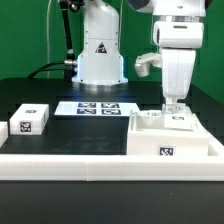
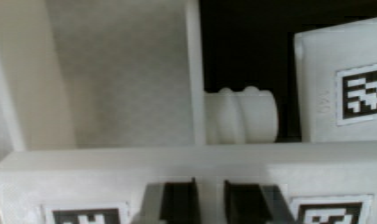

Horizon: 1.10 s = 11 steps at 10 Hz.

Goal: Assemble cabinet

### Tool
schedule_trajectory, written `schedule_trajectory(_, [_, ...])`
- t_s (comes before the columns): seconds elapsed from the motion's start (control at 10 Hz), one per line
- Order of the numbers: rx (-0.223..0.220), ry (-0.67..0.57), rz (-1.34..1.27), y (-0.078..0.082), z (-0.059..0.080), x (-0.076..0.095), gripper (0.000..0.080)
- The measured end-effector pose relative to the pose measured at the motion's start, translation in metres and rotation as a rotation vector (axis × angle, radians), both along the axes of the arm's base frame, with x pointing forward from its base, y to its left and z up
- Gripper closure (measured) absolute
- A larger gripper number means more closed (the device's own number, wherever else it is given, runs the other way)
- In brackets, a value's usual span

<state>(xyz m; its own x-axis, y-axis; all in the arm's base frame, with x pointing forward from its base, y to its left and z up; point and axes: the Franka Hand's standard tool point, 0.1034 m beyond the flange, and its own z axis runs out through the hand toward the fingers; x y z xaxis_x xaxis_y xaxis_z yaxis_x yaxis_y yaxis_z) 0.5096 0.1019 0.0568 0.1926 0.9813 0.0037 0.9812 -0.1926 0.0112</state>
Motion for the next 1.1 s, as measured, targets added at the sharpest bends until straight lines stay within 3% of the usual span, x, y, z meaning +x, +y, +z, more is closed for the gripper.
schedule_trajectory(0.5, [0.000, 0.000, -0.001, 0.000, 0.000, 0.000, 0.0731])
schedule_trajectory(0.8, [0.003, -0.015, -0.007, -0.005, 0.000, 0.027, 0.0731])
schedule_trajectory(1.1, [0.005, -0.022, -0.012, -0.009, 0.000, 0.042, 0.0731])
